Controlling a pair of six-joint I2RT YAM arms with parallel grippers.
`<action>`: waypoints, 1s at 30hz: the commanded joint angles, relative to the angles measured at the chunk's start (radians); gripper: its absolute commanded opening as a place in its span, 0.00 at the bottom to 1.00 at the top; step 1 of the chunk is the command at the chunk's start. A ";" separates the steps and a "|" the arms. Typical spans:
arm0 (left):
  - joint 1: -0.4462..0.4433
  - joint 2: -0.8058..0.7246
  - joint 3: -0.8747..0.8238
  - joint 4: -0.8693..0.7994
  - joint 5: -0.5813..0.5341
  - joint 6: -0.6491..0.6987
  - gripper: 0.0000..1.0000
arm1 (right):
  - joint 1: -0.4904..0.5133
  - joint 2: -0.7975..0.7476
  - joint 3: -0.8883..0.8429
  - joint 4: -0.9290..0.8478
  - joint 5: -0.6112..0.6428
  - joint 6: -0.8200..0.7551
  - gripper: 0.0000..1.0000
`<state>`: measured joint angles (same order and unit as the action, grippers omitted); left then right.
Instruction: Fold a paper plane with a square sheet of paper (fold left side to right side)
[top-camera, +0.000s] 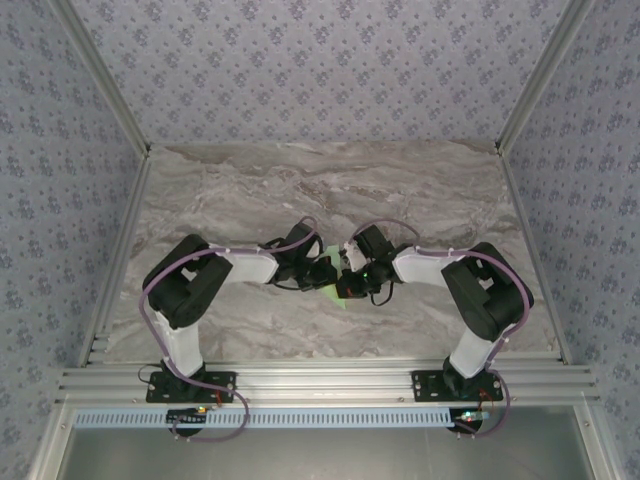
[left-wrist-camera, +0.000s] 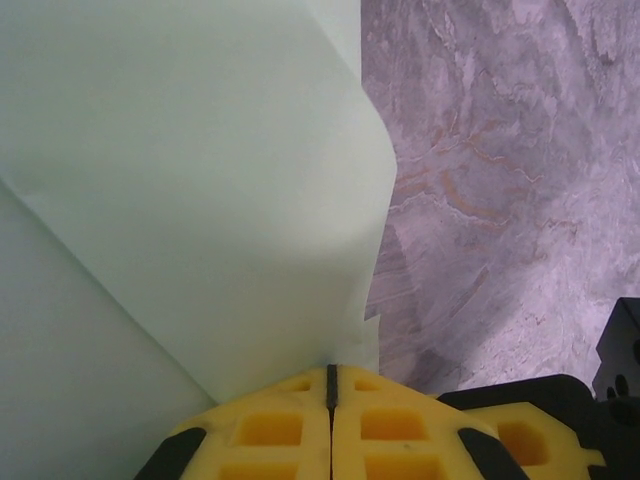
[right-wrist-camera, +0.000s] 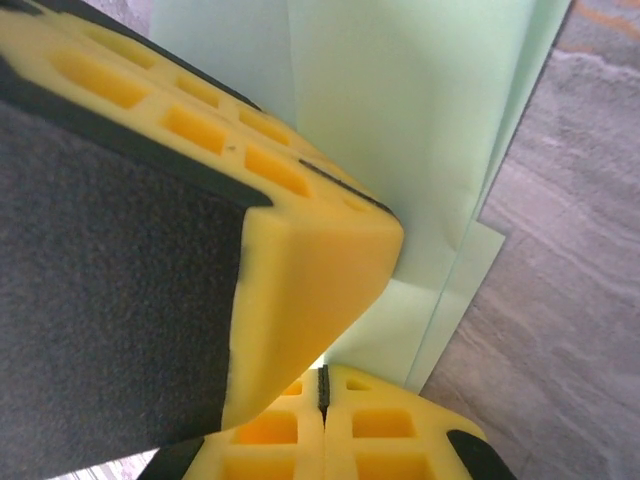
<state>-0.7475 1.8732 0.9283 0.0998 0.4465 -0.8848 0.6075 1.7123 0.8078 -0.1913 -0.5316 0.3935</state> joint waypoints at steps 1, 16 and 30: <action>0.044 0.066 0.001 -0.057 -0.123 0.061 0.04 | 0.005 0.067 -0.051 -0.183 0.164 -0.030 0.00; 0.196 0.138 0.118 -0.130 -0.124 0.181 0.03 | 0.006 0.039 -0.090 -0.175 0.147 -0.025 0.00; 0.310 0.184 0.215 -0.180 -0.103 0.243 0.05 | 0.007 0.020 -0.100 -0.172 0.126 -0.023 0.00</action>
<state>-0.5167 1.9999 1.1149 -0.0399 0.5968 -0.6975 0.6075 1.6951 0.7822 -0.1364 -0.4969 0.3904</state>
